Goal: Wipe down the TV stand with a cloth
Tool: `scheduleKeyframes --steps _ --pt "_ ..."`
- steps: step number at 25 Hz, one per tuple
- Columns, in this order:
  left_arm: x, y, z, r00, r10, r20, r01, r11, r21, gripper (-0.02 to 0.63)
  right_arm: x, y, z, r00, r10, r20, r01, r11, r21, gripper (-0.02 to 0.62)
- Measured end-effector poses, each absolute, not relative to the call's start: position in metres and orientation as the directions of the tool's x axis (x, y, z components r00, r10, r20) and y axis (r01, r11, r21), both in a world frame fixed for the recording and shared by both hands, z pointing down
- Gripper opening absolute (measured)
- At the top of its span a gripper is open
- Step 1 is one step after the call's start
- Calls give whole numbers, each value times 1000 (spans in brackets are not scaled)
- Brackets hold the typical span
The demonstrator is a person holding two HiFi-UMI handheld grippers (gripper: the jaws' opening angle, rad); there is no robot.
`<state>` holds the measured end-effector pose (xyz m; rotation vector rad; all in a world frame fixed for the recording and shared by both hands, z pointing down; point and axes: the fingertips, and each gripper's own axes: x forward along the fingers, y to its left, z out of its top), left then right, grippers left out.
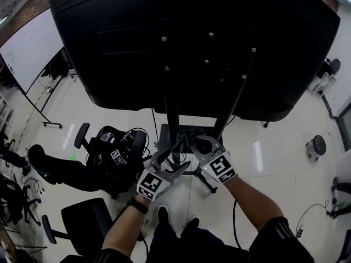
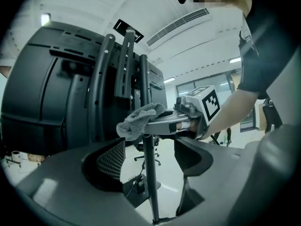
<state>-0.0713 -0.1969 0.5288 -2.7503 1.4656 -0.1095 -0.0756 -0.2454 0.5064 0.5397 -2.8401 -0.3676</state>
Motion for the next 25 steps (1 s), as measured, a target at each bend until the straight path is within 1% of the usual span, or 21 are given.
scheduleKeyframes --steps 5,9,13,17,25 --pt "-40 -188 469 604 -796 -18 -789 -595 -150 350 -44 -243 435 -897 -426 116 -362 861 358 34" --pt "-20 -184 431 663 -745 -67 -740 -640 -209 347 -23 -242 385 -869 -492 53 -429 804 412 34" --pt "-11 -180 393 717 -693 -77 -683 -676 -276 345 -10 -242 348 -847 -532 11 -481 773 413 34" --pt "-4 -178 366 765 -640 -78 -623 -703 -344 345 2 -240 315 -827 -562 -10 -501 730 465 34" --pt "21 -199 297 792 -602 -103 -587 -703 -401 345 45 -260 233 -789 -610 -71 -550 650 524 34"
